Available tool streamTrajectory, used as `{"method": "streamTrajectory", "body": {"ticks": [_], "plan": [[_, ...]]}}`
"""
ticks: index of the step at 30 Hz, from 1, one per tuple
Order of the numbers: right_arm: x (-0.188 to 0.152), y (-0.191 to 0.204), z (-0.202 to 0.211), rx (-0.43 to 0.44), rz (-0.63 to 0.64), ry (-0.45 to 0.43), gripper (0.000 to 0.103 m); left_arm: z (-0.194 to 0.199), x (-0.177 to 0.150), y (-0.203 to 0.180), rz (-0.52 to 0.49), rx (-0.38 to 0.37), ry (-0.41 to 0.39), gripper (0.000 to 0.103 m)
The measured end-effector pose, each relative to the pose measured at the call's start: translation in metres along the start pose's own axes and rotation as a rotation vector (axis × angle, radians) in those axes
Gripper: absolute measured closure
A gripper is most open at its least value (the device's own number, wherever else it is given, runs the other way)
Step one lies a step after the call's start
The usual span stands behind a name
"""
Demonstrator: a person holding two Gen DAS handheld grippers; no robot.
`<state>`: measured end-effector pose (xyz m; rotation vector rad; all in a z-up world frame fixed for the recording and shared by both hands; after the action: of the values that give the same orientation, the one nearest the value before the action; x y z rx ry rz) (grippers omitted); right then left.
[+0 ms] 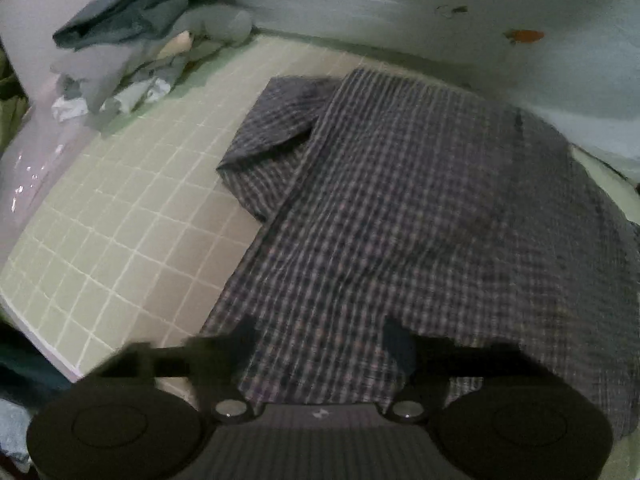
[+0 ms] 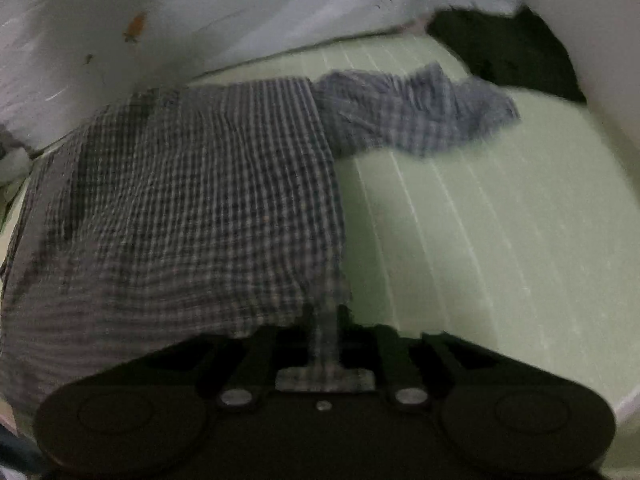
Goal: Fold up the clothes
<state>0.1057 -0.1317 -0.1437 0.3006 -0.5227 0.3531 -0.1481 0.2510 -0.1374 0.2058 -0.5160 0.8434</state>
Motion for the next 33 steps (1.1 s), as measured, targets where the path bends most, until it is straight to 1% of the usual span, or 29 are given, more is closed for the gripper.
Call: {"method": "streamTrajectory", "body": {"ticks": [1,2,3,4,5,7,8,9,11,14,18,21,25,27,29,30,32,33], "plan": [[-0.002,0.0,0.003,0.0,-0.019,-0.014,0.064,0.002,0.0,-0.003,-0.01,-0.004,-0.014,0.018],[-0.003,0.0,0.008,-0.008,-0.026,-0.039,0.058,0.004,0.0,-0.007,-0.017,-0.01,-0.02,0.017],[-0.002,0.0,0.013,-0.021,-0.024,-0.064,0.055,0.004,0.003,-0.014,-0.021,-0.02,-0.022,0.015],[0.0,-0.002,0.017,-0.036,-0.017,-0.086,0.047,0.002,0.006,-0.021,-0.025,-0.033,-0.023,0.015],[0.001,-0.005,0.02,-0.051,-0.011,-0.111,0.035,0.001,0.007,-0.028,-0.03,-0.045,-0.02,0.015],[0.004,-0.013,0.023,-0.079,-0.008,-0.155,0.021,0.005,0.009,-0.045,-0.053,-0.055,-0.015,0.015],[0.005,-0.019,0.024,-0.087,-0.017,-0.161,0.016,0.009,0.009,-0.052,-0.068,-0.058,-0.022,0.015],[0.008,-0.025,0.025,-0.087,-0.031,-0.169,0.013,0.015,0.009,-0.059,-0.087,-0.062,-0.04,0.014],[0.015,-0.039,0.026,-0.064,-0.055,-0.202,0.0,0.022,0.012,-0.075,-0.106,-0.062,-0.067,0.013],[0.034,-0.068,0.013,-0.067,-0.102,-0.205,0.0,0.026,0.015,-0.096,-0.072,-0.048,-0.072,0.013],[0.064,-0.104,-0.008,-0.072,-0.161,-0.205,0.0,0.033,0.013,-0.128,-0.008,-0.067,-0.075,0.013],[0.089,-0.129,-0.027,-0.056,-0.176,-0.2,0.0,0.033,0.007,-0.152,0.028,-0.046,-0.061,0.013],[0.121,-0.162,-0.054,-0.046,-0.218,-0.18,0.001,0.044,-0.002,-0.185,0.042,-0.026,-0.061,0.013],[0.138,-0.173,-0.072,-0.041,-0.24,-0.169,0.008,0.05,-0.009,-0.197,0.044,-0.01,-0.059,0.013],[0.148,-0.176,-0.091,-0.039,-0.237,-0.141,0.029,0.055,-0.017,-0.207,0.042,0.007,-0.057,0.013],[0.154,-0.177,-0.1,-0.04,-0.232,-0.124,0.035,0.057,-0.019,-0.209,0.04,0.012,-0.055,0.013],[0.161,-0.176,-0.117,-0.049,-0.208,-0.107,0.057,0.06,-0.024,-0.214,0.036,0.022,-0.052,0.013],[0.163,-0.175,-0.121,-0.058,-0.198,-0.115,0.061,0.061,-0.027,-0.216,0.034,0.027,-0.05,0.013]]}}
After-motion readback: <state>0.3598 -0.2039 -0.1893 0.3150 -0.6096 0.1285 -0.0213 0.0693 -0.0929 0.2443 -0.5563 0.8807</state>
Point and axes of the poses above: each gripper's, at about its wrist camera, not at the fingertips, and z roughly against the way its jaws point, y to its left, x to its top, the point moved 6 cm from there along -z, roughly the way its jaws point, and after that the axes turned 2 degrees about x, right-handed, at the moved point
